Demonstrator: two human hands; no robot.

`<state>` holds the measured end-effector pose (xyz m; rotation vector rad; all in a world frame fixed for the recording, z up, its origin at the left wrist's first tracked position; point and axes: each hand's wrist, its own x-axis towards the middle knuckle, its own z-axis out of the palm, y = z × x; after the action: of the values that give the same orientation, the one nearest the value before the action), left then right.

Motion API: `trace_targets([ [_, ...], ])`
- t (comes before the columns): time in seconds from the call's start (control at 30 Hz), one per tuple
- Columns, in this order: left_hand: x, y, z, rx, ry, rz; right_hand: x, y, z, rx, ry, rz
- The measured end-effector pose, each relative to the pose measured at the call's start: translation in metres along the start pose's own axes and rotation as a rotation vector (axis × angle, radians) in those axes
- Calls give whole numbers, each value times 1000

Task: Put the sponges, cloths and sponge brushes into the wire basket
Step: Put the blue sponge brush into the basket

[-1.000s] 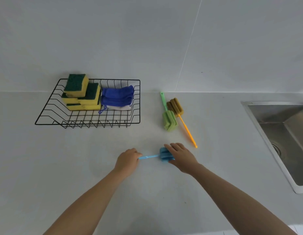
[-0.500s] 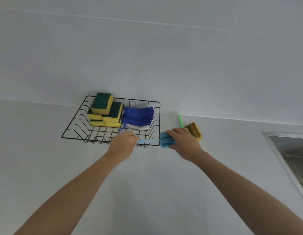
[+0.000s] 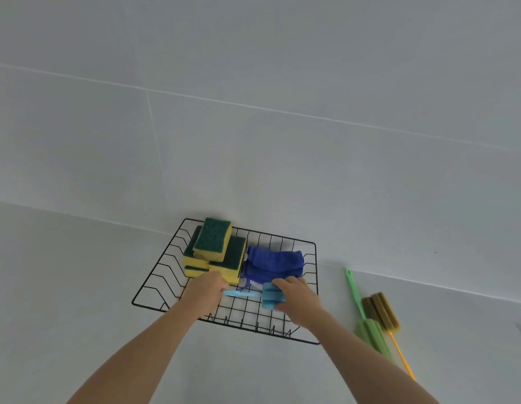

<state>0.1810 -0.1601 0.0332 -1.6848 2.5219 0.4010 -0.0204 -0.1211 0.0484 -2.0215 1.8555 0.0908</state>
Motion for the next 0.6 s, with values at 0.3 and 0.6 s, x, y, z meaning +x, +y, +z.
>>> trace_targets([
  [0.3,25,-19,36,-84,-168,-59,24,-5,28,25,-201,56],
  [0.6,24,-20,38,-104,-189,-36,22,-3,34,20,-284,68],
])
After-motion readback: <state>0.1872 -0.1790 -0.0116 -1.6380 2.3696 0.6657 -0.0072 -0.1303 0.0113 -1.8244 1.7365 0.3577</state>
